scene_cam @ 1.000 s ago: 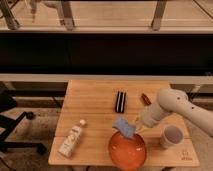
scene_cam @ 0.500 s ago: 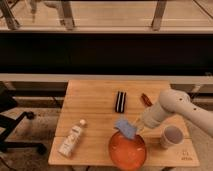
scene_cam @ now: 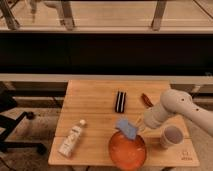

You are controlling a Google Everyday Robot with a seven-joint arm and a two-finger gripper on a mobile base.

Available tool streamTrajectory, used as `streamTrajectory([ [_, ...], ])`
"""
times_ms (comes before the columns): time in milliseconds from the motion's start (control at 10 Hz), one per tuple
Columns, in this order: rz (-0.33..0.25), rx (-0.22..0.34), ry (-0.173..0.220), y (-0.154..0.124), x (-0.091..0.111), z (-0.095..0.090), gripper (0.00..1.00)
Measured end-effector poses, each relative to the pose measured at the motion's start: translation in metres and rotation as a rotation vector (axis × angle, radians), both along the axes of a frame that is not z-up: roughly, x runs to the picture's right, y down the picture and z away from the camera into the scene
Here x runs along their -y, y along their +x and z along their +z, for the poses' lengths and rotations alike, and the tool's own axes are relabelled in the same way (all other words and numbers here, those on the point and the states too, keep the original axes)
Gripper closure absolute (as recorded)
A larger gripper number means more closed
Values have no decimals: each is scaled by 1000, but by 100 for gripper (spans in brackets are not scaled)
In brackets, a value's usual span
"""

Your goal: Place the white sponge in the ceramic bowl

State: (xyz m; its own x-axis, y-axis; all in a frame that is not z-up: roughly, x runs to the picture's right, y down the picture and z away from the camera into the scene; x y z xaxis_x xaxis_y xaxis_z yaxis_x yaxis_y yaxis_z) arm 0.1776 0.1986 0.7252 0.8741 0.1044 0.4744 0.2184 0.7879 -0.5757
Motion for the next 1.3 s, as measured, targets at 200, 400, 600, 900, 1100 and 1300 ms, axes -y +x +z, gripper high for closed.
streamTrajectory([
  [200,-1,-1,1,2,0,-1,94],
  [400,-1,-2,2,4,1,-1,93],
  [600,-2,-4,2,6,1,-2,95],
  [900,-4,-6,3,8,1,-2,99],
  [1100,-7,-8,2,9,-1,-3,99],
  [1300,-8,-9,3,9,-1,-3,99],
])
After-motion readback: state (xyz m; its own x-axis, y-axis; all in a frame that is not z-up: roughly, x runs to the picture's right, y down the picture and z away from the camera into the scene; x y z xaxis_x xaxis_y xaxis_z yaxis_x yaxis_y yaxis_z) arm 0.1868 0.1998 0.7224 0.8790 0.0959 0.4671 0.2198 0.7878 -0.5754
